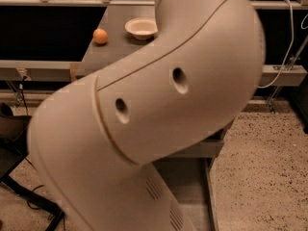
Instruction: Pick orange from bottom drawer and place on counter
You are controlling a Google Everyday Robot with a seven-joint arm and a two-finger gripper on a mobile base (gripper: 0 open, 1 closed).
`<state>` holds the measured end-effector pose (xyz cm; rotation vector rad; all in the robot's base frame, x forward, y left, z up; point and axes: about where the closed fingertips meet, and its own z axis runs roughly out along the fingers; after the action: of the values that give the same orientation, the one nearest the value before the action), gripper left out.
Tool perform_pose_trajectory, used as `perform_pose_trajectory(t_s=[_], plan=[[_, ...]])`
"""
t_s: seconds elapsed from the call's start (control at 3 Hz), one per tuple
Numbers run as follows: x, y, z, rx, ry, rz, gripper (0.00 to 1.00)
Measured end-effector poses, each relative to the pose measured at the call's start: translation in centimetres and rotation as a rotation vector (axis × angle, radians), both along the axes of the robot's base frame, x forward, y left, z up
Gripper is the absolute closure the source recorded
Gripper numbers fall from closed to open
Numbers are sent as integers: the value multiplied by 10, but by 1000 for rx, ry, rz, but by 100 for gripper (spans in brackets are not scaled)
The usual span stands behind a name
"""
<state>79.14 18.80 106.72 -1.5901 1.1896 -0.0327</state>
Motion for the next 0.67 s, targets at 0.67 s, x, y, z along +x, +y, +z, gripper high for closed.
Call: perform_pose_trajectory(t_s=[0.67], plan=[[-63,2,156,-74,-286,-23,4]])
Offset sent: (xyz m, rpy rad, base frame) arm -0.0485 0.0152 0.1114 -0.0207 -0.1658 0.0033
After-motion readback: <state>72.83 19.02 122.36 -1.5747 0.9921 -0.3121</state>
